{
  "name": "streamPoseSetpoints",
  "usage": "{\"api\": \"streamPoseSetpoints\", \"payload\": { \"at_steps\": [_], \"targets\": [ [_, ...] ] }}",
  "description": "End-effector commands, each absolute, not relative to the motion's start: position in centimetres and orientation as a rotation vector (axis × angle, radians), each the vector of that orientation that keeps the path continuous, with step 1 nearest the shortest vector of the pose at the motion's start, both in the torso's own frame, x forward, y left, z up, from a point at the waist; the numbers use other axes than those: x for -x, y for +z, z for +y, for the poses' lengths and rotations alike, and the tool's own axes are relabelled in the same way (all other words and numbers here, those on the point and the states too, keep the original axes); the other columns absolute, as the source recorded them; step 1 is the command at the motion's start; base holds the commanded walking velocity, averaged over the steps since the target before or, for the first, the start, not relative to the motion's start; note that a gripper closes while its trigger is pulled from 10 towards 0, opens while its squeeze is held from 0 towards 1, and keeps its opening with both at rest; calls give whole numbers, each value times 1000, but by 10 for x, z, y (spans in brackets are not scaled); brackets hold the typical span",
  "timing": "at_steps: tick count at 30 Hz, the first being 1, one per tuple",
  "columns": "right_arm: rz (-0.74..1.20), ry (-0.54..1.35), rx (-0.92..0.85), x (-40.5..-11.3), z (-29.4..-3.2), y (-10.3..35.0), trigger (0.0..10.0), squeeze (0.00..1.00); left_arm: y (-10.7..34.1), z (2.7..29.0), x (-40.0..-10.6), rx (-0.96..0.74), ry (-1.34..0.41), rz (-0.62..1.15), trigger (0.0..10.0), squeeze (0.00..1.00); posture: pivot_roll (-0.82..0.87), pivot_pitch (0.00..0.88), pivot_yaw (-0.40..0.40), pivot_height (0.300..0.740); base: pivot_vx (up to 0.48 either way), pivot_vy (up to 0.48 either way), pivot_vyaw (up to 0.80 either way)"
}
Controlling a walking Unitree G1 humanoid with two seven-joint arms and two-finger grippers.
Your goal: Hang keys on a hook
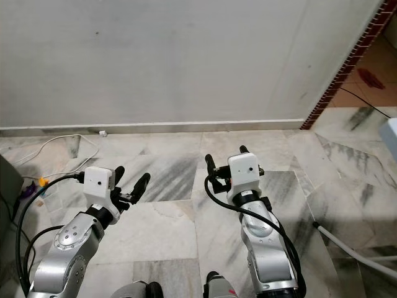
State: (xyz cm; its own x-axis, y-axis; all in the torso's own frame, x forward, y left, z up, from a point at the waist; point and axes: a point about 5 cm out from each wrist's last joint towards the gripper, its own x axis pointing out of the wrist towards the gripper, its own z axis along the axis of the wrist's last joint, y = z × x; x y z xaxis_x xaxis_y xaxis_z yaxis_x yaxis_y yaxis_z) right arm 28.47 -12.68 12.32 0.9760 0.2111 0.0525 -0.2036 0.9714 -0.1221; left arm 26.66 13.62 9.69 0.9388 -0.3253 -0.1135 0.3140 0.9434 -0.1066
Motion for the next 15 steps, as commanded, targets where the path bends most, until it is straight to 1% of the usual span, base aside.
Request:
{"api": "streamPoseSetpoints", "payload": {
  "at_steps": [1, 3, 15],
  "targets": [
    [-60, 215, 112, -284, -125, 122, 10000, 0, 100, 138, -267, 81, -320, 118, 10000, 0, 9, 190, 19, 740, 0, 0, -800],
    [-61, 209, 110, -284, -126, 123, 10000, 0, 102, 139, -268, 61, -307, 103, 10000, 0, 10, 191, 22, 740, 0, 0, -800],
    [-69, 183, 106, -285, -127, 123, 10000, 0, 111, 135, -272, 87, -349, 93, 10000, 0, 8, 189, 34, 740, 0, 0, -800]
  ]
}}
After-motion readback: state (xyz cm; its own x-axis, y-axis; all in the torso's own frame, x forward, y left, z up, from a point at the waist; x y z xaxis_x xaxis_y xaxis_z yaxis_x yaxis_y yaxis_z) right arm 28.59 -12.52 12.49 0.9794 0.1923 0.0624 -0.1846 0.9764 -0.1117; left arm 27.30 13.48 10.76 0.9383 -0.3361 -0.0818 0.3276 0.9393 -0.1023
